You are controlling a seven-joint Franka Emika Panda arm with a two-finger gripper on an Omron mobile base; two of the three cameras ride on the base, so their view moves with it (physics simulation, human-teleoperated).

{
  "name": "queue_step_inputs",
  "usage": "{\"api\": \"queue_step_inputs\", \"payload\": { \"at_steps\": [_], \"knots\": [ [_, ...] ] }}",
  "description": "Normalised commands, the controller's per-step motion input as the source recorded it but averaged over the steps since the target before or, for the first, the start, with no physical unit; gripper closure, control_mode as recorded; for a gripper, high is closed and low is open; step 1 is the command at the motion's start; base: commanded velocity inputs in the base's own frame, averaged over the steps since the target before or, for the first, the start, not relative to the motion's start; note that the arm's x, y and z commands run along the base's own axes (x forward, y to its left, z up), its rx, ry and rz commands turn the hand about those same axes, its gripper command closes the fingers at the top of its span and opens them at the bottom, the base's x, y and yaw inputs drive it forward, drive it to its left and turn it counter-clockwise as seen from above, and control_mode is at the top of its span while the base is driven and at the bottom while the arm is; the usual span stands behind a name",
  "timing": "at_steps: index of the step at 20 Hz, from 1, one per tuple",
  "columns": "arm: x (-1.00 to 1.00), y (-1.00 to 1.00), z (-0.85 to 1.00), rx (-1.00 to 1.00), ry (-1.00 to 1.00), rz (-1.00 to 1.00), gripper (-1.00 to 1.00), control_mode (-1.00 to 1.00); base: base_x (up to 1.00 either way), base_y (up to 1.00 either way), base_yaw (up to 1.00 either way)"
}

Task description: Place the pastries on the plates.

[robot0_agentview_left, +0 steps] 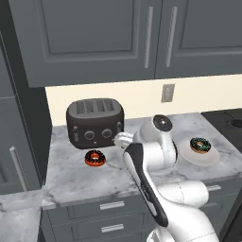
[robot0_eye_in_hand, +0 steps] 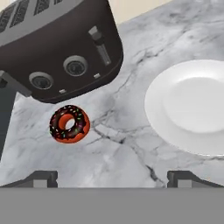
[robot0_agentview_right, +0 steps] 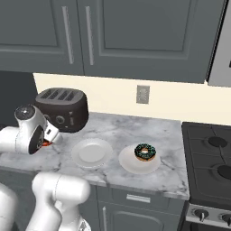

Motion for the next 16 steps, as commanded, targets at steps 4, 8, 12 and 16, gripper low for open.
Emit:
{"api": "queue_step_inputs", "payload": {
  "at_steps": [4,8,12,16],
  "knots": [
    [0.98,1.00,-0.23,-0.03,-0.01,0.03,-1.00,-1.00,0.00,0.00,0.00],
    [0.77,0.56,-0.01,-0.19,0.23,0.00,-1.00,-1.00,0.00,0.00,0.00],
    [0.59,0.27,-0.03,-0.17,0.29,0.02,-1.00,-1.00,0.00,0.00,0.00],
    [0.25,0.02,0.00,-0.08,0.18,0.07,-1.00,-1.00,0.00,0.00,0.00]
  ]
}}
